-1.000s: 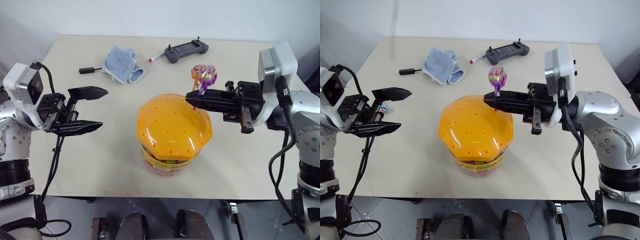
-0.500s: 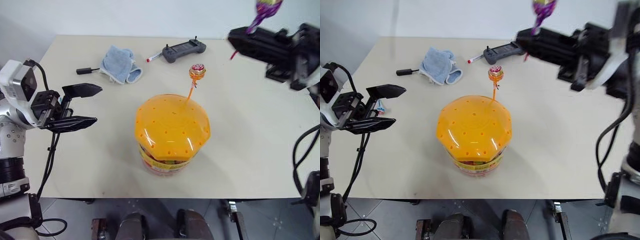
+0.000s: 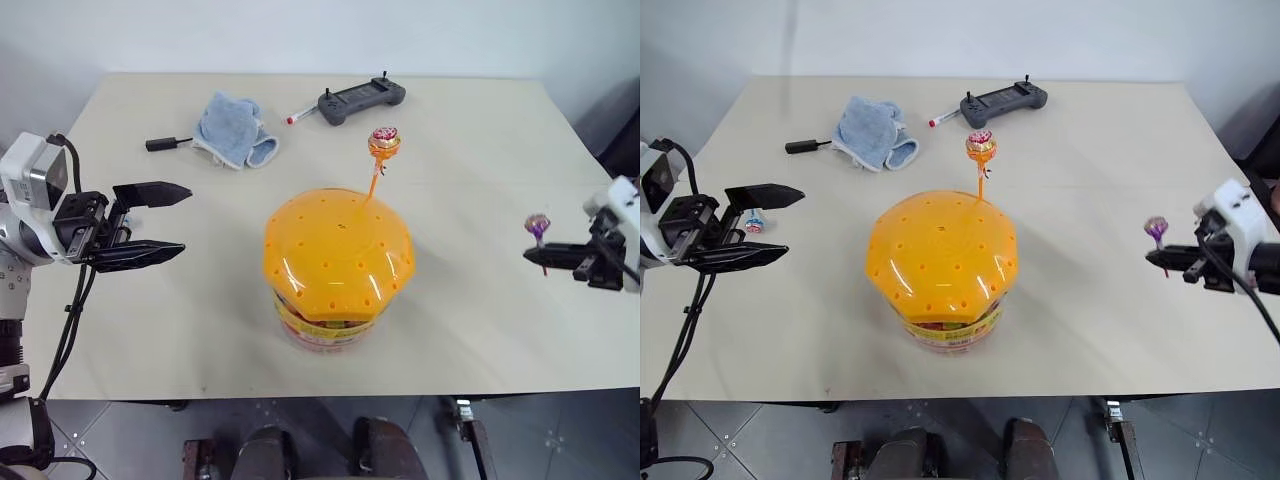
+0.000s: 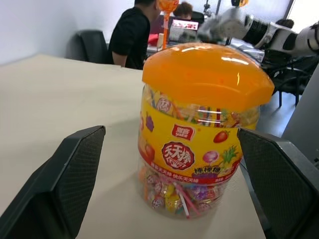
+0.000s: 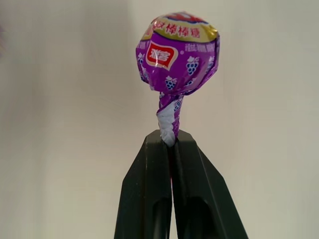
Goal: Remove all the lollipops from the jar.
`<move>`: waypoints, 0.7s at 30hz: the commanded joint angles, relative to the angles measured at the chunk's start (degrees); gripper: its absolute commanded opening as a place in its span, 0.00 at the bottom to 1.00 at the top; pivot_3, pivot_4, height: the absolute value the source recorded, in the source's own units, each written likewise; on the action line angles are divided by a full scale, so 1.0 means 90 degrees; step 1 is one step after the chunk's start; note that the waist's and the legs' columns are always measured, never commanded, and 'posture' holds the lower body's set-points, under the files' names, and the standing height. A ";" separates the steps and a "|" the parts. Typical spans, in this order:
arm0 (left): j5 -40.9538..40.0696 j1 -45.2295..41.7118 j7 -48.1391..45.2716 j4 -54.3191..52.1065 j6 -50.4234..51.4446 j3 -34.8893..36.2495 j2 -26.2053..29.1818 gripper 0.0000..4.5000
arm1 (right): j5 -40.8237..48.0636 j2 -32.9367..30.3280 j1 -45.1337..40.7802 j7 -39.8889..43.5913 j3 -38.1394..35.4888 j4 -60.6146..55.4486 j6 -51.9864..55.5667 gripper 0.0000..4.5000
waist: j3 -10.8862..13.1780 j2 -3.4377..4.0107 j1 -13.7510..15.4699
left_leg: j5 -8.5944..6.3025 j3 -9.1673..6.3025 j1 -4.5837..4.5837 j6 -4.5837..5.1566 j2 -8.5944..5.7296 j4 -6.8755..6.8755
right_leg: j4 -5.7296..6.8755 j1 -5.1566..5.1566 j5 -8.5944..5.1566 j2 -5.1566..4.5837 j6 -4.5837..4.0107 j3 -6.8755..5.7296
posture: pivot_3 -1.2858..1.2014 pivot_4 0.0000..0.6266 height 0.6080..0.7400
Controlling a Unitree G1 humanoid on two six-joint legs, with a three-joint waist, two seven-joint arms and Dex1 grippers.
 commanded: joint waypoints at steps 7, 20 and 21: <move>-0.0295 0.0206 -0.0698 -0.0431 0.0058 0.0297 0.0168 1.00 | -0.0754 0.0949 -0.0380 -0.0894 0.0312 0.0701 0.0160 0.01 | 0.0001 0.0003 0.0038 | -0.0001 0.0002 -0.0003 -0.0002 -0.0002 0.0004 | 0.0000 0.0000 0.0000 0.0000 0.0000 0.0003 | 0.52 0.24 1.00; -0.0290 0.0018 -0.0697 -0.0427 0.0171 0.0216 0.0068 1.00 | -0.0427 0.1144 0.0384 -0.0854 -0.0831 -0.0482 0.0366 0.79 | 0.0001 0.0004 0.0054 | -0.0002 -0.0001 -0.0003 -0.0003 -0.0002 0.0003 | 0.0000 0.0002 0.0000 0.0001 0.0000 0.0002 | 0.52 0.24 1.00; -0.0290 0.0002 -0.0697 -0.0422 0.0175 0.0201 0.0053 1.00 | -0.0364 0.1133 0.0527 -0.0796 -0.1013 -0.0639 0.0376 0.86 | 0.0001 0.0004 0.0067 | -0.0002 -0.0002 -0.0003 -0.0003 -0.0002 0.0004 | 0.0000 0.0002 0.0000 0.0001 0.0000 0.0001 | 0.52 0.24 1.00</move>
